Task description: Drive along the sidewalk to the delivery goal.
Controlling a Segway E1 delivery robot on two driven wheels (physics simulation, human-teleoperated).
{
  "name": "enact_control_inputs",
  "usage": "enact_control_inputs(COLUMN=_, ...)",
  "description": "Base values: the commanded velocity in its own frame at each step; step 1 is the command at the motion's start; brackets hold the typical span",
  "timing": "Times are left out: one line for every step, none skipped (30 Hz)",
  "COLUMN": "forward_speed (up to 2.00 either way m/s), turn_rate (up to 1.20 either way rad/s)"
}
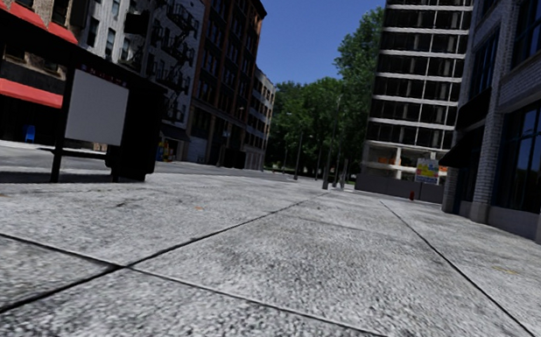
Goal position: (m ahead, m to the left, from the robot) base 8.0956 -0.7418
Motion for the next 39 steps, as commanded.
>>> enact_control_inputs(forward_speed=2.0, turn_rate=-0.24)
enact_control_inputs(forward_speed=2.0, turn_rate=-0.24)
enact_control_inputs(forward_speed=2.0, turn_rate=-0.24)
enact_control_inputs(forward_speed=2.0, turn_rate=-0.24)
enact_control_inputs(forward_speed=2.0, turn_rate=-0.24)
enact_control_inputs(forward_speed=2.0, turn_rate=-0.24)
enact_control_inputs(forward_speed=2.0, turn_rate=-0.24)
enact_control_inputs(forward_speed=2.0, turn_rate=-0.24)
enact_control_inputs(forward_speed=2.0, turn_rate=-0.24)
enact_control_inputs(forward_speed=2.0, turn_rate=0.0)
enact_control_inputs(forward_speed=2.0, turn_rate=0.0)
enact_control_inputs(forward_speed=2.0, turn_rate=0.0)
enact_control_inputs(forward_speed=2.0, turn_rate=0.0)
enact_control_inputs(forward_speed=2.0, turn_rate=0.0)
enact_control_inputs(forward_speed=2.0, turn_rate=0.0)
enact_control_inputs(forward_speed=2.0, turn_rate=0.0)
enact_control_inputs(forward_speed=2.0, turn_rate=0.0)
enact_control_inputs(forward_speed=2.0, turn_rate=0.0)
enact_control_inputs(forward_speed=2.0, turn_rate=0.0)
enact_control_inputs(forward_speed=2.0, turn_rate=0.0)
enact_control_inputs(forward_speed=2.0, turn_rate=0.0)
enact_control_inputs(forward_speed=2.0, turn_rate=0.0)
enact_control_inputs(forward_speed=2.0, turn_rate=0.0)
enact_control_inputs(forward_speed=2.0, turn_rate=0.0)
enact_control_inputs(forward_speed=2.0, turn_rate=0.0)
enact_control_inputs(forward_speed=2.0, turn_rate=0.0)
enact_control_inputs(forward_speed=2.0, turn_rate=0.0)
enact_control_inputs(forward_speed=2.0, turn_rate=0.0)
enact_control_inputs(forward_speed=2.0, turn_rate=0.0)
enact_control_inputs(forward_speed=2.0, turn_rate=0.0)
enact_control_inputs(forward_speed=2.0, turn_rate=0.0)
enact_control_inputs(forward_speed=2.0, turn_rate=0.0)
enact_control_inputs(forward_speed=2.0, turn_rate=0.0)
enact_control_inputs(forward_speed=2.0, turn_rate=0.0)
enact_control_inputs(forward_speed=2.0, turn_rate=0.0)
enact_control_inputs(forward_speed=2.0, turn_rate=0.0)
enact_control_inputs(forward_speed=2.0, turn_rate=0.0)
enact_control_inputs(forward_speed=2.0, turn_rate=0.0)
enact_control_inputs(forward_speed=2.0, turn_rate=0.0)
